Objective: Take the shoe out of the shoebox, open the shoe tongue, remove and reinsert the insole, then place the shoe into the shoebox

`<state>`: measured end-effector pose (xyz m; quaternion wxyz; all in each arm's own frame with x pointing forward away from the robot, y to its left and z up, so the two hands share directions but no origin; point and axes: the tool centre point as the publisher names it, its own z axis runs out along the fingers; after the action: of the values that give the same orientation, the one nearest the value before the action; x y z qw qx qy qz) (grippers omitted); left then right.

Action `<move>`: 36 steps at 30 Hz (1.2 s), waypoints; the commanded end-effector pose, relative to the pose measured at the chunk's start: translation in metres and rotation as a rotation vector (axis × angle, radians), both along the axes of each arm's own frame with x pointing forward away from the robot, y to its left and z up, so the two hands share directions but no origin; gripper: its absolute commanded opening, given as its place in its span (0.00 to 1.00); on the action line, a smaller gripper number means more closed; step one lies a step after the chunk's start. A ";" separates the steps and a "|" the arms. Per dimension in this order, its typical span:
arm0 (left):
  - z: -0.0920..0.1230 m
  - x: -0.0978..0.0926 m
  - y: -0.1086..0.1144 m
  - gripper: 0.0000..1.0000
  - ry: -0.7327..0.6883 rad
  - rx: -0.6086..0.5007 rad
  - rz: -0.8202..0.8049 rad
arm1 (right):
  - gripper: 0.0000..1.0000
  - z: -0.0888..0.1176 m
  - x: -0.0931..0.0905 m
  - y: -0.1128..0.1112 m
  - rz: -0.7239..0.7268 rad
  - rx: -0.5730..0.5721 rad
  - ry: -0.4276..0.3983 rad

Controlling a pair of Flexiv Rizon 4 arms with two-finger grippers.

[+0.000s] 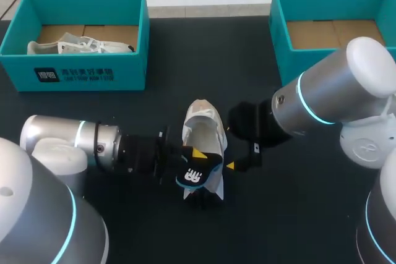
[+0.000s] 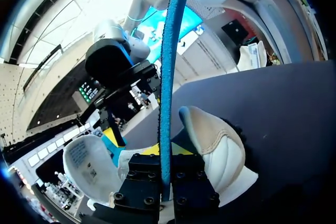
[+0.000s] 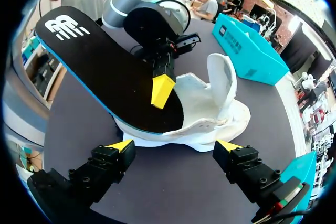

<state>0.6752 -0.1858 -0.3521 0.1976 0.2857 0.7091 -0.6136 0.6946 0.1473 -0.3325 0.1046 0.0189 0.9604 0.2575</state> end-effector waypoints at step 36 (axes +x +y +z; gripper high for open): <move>0.019 0.007 -0.002 0.38 0.026 -0.040 0.016 | 1.00 -0.001 -0.001 0.001 -0.002 0.000 -0.002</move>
<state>0.6820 -0.1874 -0.3353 0.1998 0.2682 0.6991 -0.6320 0.6946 0.1474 -0.3325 0.1046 0.0189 0.9604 0.2575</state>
